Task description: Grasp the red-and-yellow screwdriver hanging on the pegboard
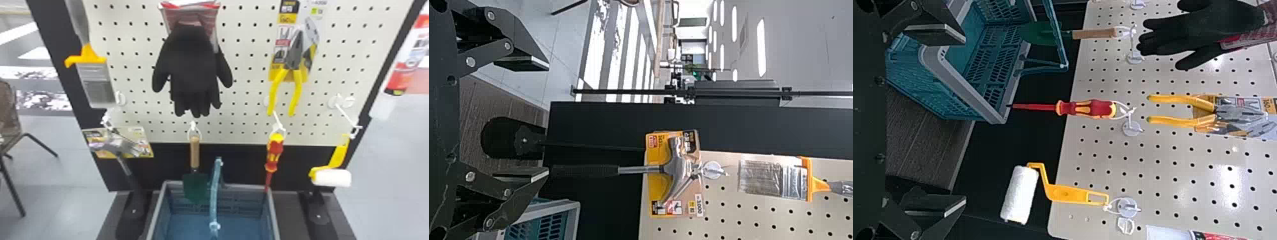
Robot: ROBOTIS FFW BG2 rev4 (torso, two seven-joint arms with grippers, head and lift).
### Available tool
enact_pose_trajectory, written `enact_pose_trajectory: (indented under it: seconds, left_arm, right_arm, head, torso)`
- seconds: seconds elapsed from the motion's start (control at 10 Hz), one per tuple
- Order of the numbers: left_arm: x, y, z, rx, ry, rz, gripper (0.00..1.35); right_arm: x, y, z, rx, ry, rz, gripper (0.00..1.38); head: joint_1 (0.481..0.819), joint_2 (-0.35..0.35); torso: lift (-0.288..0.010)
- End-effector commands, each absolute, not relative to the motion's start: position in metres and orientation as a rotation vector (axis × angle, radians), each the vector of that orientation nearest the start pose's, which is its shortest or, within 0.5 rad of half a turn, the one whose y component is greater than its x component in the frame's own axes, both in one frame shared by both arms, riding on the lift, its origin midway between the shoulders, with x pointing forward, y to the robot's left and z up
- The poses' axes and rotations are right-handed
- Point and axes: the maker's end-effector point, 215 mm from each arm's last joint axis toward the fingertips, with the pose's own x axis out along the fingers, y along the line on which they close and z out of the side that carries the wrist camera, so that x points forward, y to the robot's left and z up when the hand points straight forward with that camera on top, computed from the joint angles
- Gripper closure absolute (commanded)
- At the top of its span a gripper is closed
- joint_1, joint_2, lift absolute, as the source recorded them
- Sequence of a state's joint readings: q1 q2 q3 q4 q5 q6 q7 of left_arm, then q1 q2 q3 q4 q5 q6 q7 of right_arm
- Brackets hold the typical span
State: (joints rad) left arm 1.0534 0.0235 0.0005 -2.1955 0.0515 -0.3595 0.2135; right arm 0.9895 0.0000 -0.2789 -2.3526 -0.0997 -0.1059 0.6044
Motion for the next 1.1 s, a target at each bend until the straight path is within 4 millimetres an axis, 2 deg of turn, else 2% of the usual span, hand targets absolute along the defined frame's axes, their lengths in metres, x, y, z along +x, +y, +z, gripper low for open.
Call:
enact_pose_trajectory:
  seconds: [0.0,0.4,0.6,1.0]
  left_arm:
    - [0.27,0.278,-0.349,-0.027,0.075,0.214,0.51]
    - [0.266,0.275,-0.351,-0.025,0.084,0.209,0.51]
    - [0.264,0.269,-0.34,-0.008,0.074,0.196,0.51]
    - [0.262,0.27,-0.341,-0.009,0.078,0.198,0.51]
  right_arm:
    - [0.286,-0.226,-0.321,-0.094,0.128,0.423,0.17]
    - [0.283,-0.227,-0.325,-0.095,0.132,0.421,0.17]
    - [0.282,-0.227,-0.324,-0.108,0.132,0.42,0.17]
    - [0.283,-0.229,-0.32,-0.117,0.125,0.405,0.17]
  head:
    - [0.549,0.0]
    - [0.549,0.0]
    - [0.549,0.0]
    - [0.549,0.0]
  torso:
    - [-0.1]
    - [-0.1]
    - [-0.1]
    - [-0.1]
